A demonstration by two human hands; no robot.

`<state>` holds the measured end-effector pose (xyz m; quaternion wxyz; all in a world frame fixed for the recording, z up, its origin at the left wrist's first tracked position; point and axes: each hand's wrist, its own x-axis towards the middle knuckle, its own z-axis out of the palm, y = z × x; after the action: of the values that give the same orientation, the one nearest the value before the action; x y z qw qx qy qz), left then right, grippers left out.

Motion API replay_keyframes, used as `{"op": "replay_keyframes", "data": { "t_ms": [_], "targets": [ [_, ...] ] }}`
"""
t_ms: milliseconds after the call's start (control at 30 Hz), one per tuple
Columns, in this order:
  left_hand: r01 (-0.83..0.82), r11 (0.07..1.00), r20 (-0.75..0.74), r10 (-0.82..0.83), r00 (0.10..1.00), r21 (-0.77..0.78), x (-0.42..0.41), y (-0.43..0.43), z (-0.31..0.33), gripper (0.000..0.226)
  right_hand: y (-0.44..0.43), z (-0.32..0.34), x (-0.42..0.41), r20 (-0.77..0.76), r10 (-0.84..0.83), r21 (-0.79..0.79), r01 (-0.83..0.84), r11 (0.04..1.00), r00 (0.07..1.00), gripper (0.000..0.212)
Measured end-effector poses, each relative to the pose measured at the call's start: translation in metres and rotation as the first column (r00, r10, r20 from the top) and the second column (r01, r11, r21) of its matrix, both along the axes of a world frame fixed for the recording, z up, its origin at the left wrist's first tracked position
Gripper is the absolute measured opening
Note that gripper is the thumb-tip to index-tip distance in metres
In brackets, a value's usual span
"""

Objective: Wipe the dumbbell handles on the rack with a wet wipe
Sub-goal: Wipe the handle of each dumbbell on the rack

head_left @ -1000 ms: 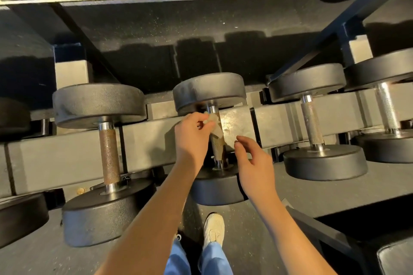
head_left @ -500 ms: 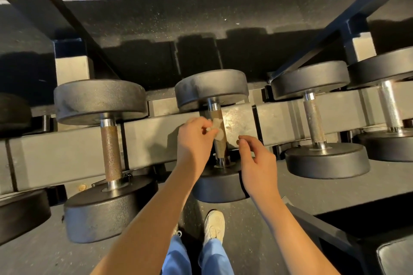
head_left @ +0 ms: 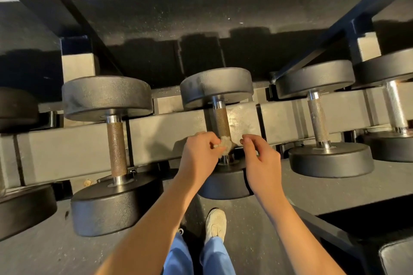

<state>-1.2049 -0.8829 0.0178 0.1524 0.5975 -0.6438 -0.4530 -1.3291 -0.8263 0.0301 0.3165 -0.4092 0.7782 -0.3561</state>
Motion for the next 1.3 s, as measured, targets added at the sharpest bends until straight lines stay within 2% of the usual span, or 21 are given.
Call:
{"op": "replay_keyframes", "data": {
  "t_ms": [100,167,300,400,467,533,633,700,767,833,933,1000,1067,1133,1200,1300],
  "targets": [
    [0.128,0.980,0.036,-0.135,0.990,0.154,0.006,0.002,0.006,0.010,0.000,0.000,0.001,-0.015,-0.001,0.024,0.002,1.000,1.000,0.016],
    [0.151,0.977,0.085,-0.165,0.983,0.152,0.006,-0.002,0.014,0.005,0.001,0.000,0.001,-0.006,-0.004,0.028,0.004,1.000,1.000,0.016],
    [-0.159,0.987,-0.048,0.158,0.986,-0.022,0.000,-0.022,0.023,0.013,0.000,0.002,0.001,0.010,-0.005,0.027,0.004,1.000,1.000,0.015],
    [-0.243,0.963,-0.080,0.236,0.969,-0.112,-0.013,-0.032,0.020,0.024,0.000,0.002,0.001,0.019,-0.009,0.022,0.009,1.000,1.000,0.015],
    [-0.207,0.963,-0.048,0.201,0.978,-0.173,-0.020,-0.029,0.016,0.022,0.000,0.000,0.001,0.018,-0.020,0.013,0.020,1.000,1.000,0.015],
    [-0.147,0.975,0.001,0.149,0.989,-0.170,-0.017,-0.023,0.012,0.020,0.000,-0.002,0.000,0.022,-0.021,0.018,0.021,1.000,1.000,0.015],
    [0.015,0.999,0.049,-0.013,0.999,-0.046,-0.003,-0.012,0.009,0.019,0.000,-0.004,-0.003,0.027,0.018,0.053,-0.020,0.998,0.999,0.017],
    [0.080,0.997,0.013,-0.080,0.997,0.022,0.003,-0.005,0.011,0.016,-0.002,-0.001,-0.005,0.054,0.082,0.078,-0.086,0.993,0.995,0.025],
    [0.064,0.996,-0.135,-0.055,0.989,0.066,0.006,-0.002,0.019,0.013,-0.008,0.004,-0.008,0.096,0.167,0.081,-0.175,0.981,0.981,0.031],
    [0.066,0.996,-0.248,-0.049,0.968,0.060,0.005,-0.004,0.028,0.017,-0.018,0.012,-0.011,0.203,0.238,0.048,-0.253,0.966,0.950,0.028],
    [0.004,1.000,-0.277,0.004,0.961,0.030,0.000,-0.015,0.037,0.024,-0.036,0.026,-0.017,0.465,0.254,-0.001,-0.286,0.958,0.848,0.019],
    [-0.010,0.997,-0.238,-0.009,0.971,-0.080,0.000,-0.021,0.040,0.023,-0.048,0.030,-0.023,0.512,0.239,-0.015,-0.270,0.963,0.825,0.015],
    [0.009,0.941,-0.150,-0.064,0.987,-0.338,0.005,-0.027,0.044,0.024,-0.058,0.029,-0.027,0.449,0.192,-0.053,-0.188,0.981,0.873,0.011],
    [0.001,0.840,-0.079,-0.052,0.996,-0.542,0.010,-0.035,0.047,0.033,-0.067,0.020,-0.024,0.322,0.075,-0.071,-0.055,0.996,0.944,0.010],
    [0.022,0.792,0.011,-0.019,1.000,-0.610,0.013,-0.046,0.044,0.037,-0.074,0.009,-0.015,0.168,0.033,-0.063,-0.022,0.998,0.985,0.011],
    [0.048,0.837,0.052,-0.024,0.998,-0.546,0.015,-0.054,0.037,0.039,-0.075,-0.005,-0.002,0.039,0.081,-0.038,-0.080,0.996,0.996,0.012]
  ]
}}
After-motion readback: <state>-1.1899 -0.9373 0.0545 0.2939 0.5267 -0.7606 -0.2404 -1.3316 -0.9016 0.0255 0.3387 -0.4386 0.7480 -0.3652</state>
